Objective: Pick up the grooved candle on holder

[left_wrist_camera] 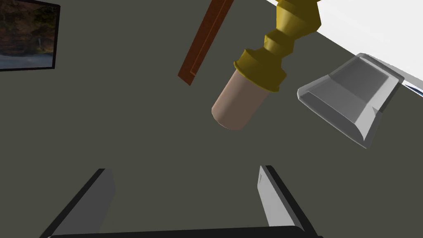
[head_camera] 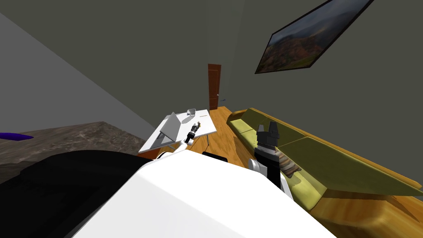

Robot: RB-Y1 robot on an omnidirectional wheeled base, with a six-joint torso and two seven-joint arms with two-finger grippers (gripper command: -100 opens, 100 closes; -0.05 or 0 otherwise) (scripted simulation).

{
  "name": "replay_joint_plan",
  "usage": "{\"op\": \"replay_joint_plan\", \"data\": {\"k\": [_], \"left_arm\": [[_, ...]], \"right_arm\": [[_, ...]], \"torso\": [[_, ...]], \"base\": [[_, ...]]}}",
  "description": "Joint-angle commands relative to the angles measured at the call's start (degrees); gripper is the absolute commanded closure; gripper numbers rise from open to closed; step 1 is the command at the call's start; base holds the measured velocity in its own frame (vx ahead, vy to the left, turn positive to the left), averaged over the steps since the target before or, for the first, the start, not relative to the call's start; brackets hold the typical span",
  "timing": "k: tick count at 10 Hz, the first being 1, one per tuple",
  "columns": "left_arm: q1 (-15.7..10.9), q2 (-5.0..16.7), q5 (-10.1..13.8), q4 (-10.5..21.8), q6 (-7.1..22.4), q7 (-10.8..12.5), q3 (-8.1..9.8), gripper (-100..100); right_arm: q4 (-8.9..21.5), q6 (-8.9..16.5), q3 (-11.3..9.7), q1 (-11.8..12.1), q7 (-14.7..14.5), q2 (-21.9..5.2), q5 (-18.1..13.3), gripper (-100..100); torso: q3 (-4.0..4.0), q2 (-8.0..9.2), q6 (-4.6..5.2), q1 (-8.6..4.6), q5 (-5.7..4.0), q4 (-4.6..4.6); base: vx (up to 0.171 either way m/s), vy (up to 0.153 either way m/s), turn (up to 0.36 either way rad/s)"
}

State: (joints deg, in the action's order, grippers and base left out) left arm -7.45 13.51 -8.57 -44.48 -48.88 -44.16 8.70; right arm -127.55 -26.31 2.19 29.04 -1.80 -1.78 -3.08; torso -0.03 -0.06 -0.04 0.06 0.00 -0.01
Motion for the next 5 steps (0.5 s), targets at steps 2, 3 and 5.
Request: {"op": "replay_joint_plan", "data": {"k": [2, 3, 5], "left_arm": [[-1.1, 0.3, -0.4, 3.3, -0.5, -0.7, 0.03, -100], [-2.2, 0.6, -0.7, 5.9, -1.0, -1.2, 0.06, -100], [-3.3, 0.9, -1.0, 8.3, -1.4, -1.6, 0.07, -100]], "right_arm": [[0.0, 0.0, 0.0, 0.0, 0.0, 0.0, 0.0, 0], [0.0, 0.0, 0.0, 0.0, 0.0, 0.0, 0.0, 0], [0.0, 0.0, 0.0, 0.0, 0.0, 0.0, 0.0, 0]], "torso": [[-0.02, -0.04, 0.01, 0.01, 0.00, 0.00], [-0.02, -0.04, 0.00, 0.00, 0.00, -0.01], [-0.01, -0.02, 0.00, 0.01, 0.00, 0.00]], "base": [[0.028, 0.011, -0.032], [0.028, 0.012, -0.036], [0.021, 0.009, -0.031]]}}
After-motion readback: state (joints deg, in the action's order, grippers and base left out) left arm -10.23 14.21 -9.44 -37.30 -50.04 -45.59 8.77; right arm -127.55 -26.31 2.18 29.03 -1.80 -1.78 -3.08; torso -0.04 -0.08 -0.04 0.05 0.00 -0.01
